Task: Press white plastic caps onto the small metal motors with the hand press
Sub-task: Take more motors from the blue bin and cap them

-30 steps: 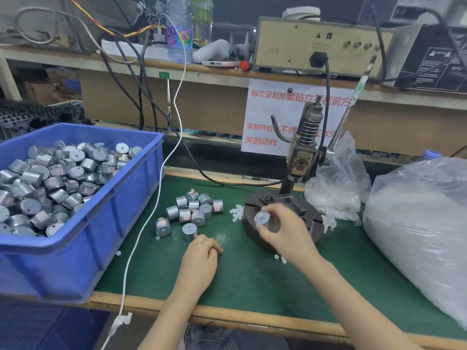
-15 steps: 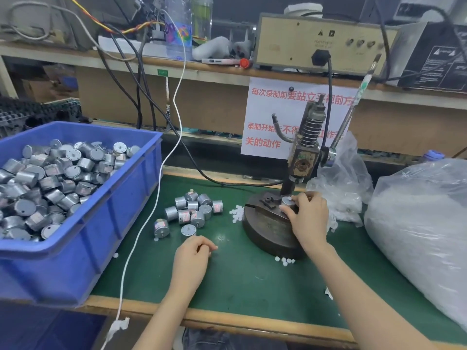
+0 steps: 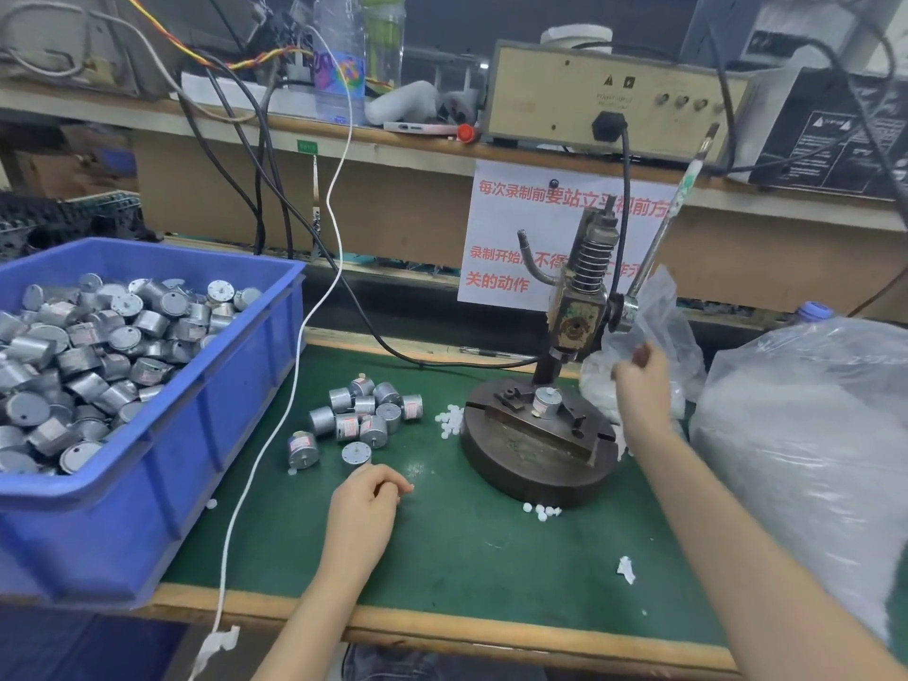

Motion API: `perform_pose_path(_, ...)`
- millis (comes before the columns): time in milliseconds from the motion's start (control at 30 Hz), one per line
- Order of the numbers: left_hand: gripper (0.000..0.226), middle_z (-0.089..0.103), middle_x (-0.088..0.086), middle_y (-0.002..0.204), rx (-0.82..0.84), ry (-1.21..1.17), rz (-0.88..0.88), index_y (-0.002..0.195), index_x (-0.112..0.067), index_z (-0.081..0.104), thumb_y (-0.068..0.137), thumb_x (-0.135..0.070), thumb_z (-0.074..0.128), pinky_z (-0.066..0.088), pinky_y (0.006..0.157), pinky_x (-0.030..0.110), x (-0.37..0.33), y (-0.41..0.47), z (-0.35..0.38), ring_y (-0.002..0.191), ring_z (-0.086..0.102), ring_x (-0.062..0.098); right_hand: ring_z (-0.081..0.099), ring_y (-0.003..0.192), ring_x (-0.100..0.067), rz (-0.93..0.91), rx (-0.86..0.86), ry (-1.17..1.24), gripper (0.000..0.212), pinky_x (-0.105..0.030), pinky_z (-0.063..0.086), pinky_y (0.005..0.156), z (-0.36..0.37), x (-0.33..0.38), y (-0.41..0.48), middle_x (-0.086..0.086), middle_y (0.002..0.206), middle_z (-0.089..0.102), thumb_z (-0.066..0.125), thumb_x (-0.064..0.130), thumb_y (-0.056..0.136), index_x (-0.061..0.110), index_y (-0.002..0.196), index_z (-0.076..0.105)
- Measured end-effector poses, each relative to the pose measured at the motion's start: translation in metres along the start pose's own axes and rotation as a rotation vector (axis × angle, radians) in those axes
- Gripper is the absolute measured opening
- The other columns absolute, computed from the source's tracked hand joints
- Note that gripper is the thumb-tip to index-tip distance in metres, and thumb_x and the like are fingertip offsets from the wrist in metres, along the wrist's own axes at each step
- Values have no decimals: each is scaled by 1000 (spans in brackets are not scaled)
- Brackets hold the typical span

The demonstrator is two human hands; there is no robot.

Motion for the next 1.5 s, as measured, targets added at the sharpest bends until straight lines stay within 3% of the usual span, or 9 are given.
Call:
perform_pose_path(100, 38, 60, 2, 74, -1, 11, 6, 60, -19, 61, 81, 8, 45, 38, 62, 13, 0, 0, 0, 70, 54, 9, 34, 134, -22, 5, 27, 180, 60, -38, 29, 109, -4, 39, 20, -8, 149, 34, 37, -3, 90, 10, 146, 23)
perform_pose_path(267, 39, 58, -1, 72, -5, 24, 11, 59, -20, 61, 80, 9, 46, 36, 60, 8, -2, 0, 1, 70, 53, 7, 49, 95, -13, -91, 50, 206, 42, -27, 41, 84, 1, 96, 43, -2, 113, 53, 42, 1, 85, 8, 126, 45)
perform_pose_path(467, 37, 59, -1, 73, -2, 37, 14, 60, -19, 61, 81, 8, 46, 36, 61, 10, 0, 1, 1, 71, 53, 6, 49, 88, -11, -114, -30, 340, 29, -24, 39, 75, -2, 104, 35, 4, 95, 52, 45, 9, 89, 11, 117, 50)
perform_pose_path(567, 37, 58, -2, 72, -7, 32, 5, 59, -18, 61, 81, 8, 46, 36, 60, 11, 1, 1, 2, 70, 53, 6, 50, 77, -8, -164, -86, 457, 12, -19, 40, 67, -10, 96, 14, 4, 84, 52, 48, 9, 88, 20, 90, 51)
perform_pose_path(800, 37, 60, -2, 72, -19, 30, 11, 60, -18, 62, 81, 8, 46, 39, 63, 20, 2, 1, 1, 72, 55, 10, 46, 73, -7, -235, -93, 475, 25, -14, 40, 68, -12, 81, -8, 8, 76, 48, 54, 14, 90, 22, 71, 40)
perform_pose_path(1100, 38, 63, 1, 79, -12, 13, 21, 60, -19, 61, 81, 8, 45, 39, 66, 16, 2, -1, 2, 75, 56, 13, 51, 64, -8, -314, -75, 340, 38, -9, 45, 56, -22, 88, -4, 9, 60, 46, 44, 23, 97, 20, 59, 42)
perform_pose_path(1267, 42, 61, 0, 81, 20, 50, 65, 61, -23, 59, 82, 9, 45, 37, 65, 9, 4, -3, 4, 77, 56, 11, 56, 63, -7, -417, -116, 246, 41, -6, 43, 55, -24, 85, -6, 3, 63, 53, 42, 22, 98, 19, 57, 46)
perform_pose_path(1400, 44, 59, 1, 82, 45, 103, 88, 60, -26, 57, 83, 9, 44, 34, 66, 19, 2, -2, 6, 77, 55, 10, 55, 67, -7, -463, -137, 122, 42, -14, 44, 64, -26, 86, -4, 5, 65, 54, 40, 24, 99, 21, 58, 47)
perform_pose_path(1500, 43, 58, 0, 81, 54, 126, 87, 60, -26, 57, 83, 8, 44, 32, 66, 21, 2, -1, 6, 78, 55, 10, 52, 63, -2, -447, -116, 117, 40, -6, 42, 58, -26, 85, -4, 4, 66, 54, 40, 25, 100, 20, 61, 48)
Point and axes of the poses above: each hand's wrist, its own y-axis towards the middle knuckle, its own z-axis out of the palm, x = y × z, the point moved 5 cm from there along y, towards the middle knuckle
